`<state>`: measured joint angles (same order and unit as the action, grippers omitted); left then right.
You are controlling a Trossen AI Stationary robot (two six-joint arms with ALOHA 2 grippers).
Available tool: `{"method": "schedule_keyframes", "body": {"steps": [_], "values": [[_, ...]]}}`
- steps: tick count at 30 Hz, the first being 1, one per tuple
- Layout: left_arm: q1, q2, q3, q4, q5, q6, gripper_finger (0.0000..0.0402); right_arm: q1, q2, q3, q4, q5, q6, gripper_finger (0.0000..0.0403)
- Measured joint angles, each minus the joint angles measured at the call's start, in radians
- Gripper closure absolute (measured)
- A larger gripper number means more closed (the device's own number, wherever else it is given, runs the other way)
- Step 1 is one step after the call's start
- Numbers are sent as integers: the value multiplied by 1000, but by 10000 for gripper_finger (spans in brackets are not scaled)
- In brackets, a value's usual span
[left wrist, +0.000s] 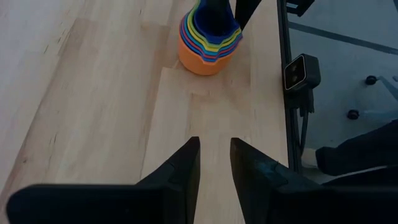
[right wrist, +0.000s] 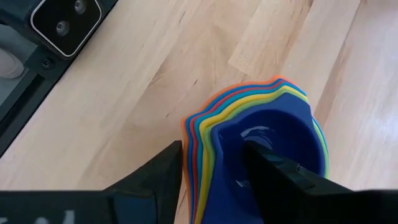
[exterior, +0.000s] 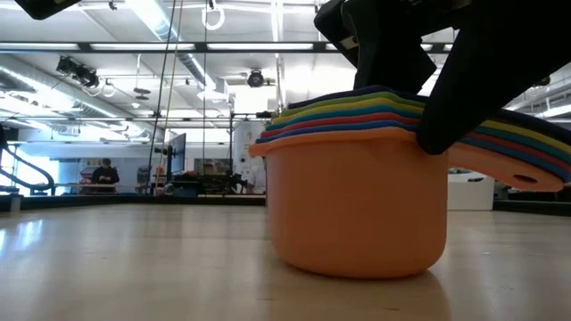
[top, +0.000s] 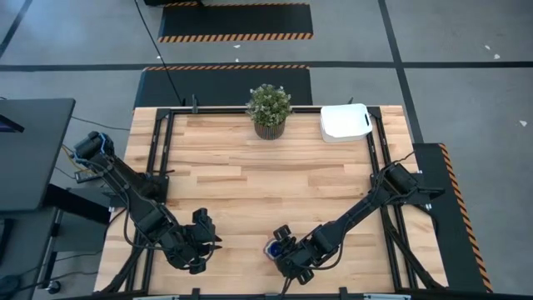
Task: Nest measuring cups in basket
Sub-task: Put the stacked measuring cups into the white bin
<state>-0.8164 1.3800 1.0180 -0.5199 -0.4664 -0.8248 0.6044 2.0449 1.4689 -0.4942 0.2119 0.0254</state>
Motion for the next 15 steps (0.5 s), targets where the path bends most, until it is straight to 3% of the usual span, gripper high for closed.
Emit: {"method": "schedule_keyframes", "body": {"steps": [15], "values": [[0, 0, 0, 0, 0, 0, 306, -1, 0, 0, 2, 5, 0, 224]]}}
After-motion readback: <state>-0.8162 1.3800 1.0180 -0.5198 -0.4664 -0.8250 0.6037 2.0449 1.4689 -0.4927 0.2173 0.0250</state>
